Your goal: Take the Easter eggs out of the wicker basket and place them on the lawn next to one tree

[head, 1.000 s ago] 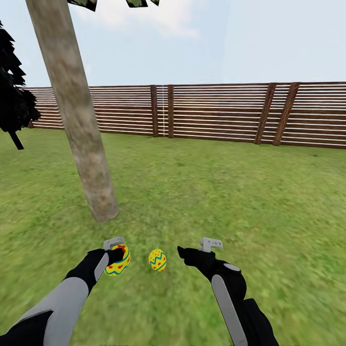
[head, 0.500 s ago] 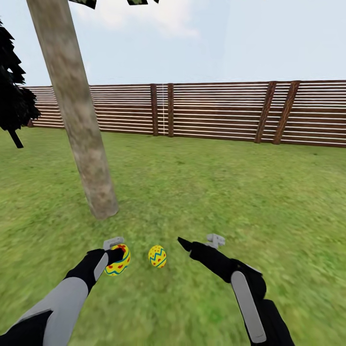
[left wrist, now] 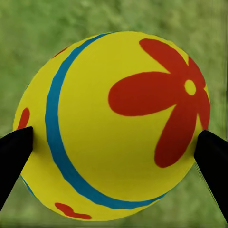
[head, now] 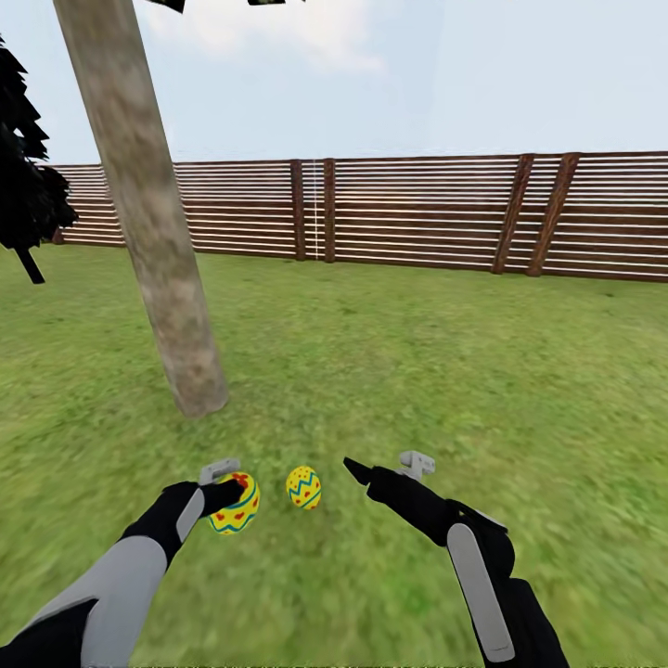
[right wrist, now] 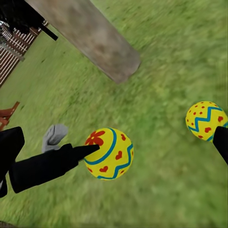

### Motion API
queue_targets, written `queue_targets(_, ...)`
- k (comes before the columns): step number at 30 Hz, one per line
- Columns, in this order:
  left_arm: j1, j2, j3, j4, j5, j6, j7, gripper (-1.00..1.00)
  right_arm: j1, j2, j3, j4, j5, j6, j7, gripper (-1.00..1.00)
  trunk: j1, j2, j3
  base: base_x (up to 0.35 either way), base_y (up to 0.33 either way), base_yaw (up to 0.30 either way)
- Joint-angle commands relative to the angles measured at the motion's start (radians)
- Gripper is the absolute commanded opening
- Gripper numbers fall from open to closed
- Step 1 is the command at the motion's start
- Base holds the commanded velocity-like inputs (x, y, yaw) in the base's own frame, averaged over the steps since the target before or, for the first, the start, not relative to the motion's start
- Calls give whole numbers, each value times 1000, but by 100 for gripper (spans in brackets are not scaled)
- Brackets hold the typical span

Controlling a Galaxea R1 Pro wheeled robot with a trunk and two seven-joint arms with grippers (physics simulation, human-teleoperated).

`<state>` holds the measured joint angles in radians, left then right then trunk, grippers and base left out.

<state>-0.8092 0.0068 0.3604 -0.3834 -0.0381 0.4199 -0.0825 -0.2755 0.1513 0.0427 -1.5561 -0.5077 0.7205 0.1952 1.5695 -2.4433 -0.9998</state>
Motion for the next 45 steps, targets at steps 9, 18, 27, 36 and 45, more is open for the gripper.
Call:
queue_targets(9, 0, -3, 29, -2, -8, 20, -8, -100, -1, 1, 0, 0, 1, 5, 3, 100, 31, -57, -30, 0, 0, 0)
queue_targets(18, -1, -5, 29, -3, -8, 21, -8, -100, -1, 1, 1, 1, 3, 5, 0, 100, 35, -59, -61, 0, 0, 0)
queue_targets(27, -1, -7, 29, -3, -8, 23, -6, -100, -1, 1, 3, 1, 5, 4, 0, 100, 35, -59, -61, 47, 0, 0)
queue_targets(36, -1, -8, 28, -3, -8, 23, -6, -100, -1, 1, 3, 1, 5, 4, 0, 100, 35, -59, -61, 318, 0, 0)
queue_targets(45, -1, -8, 28, -3, -8, 23, -6, -100, -1, 2, 6, 1, 6, 4, 0, 100, 35, -59, -61, 302, 0, 0)
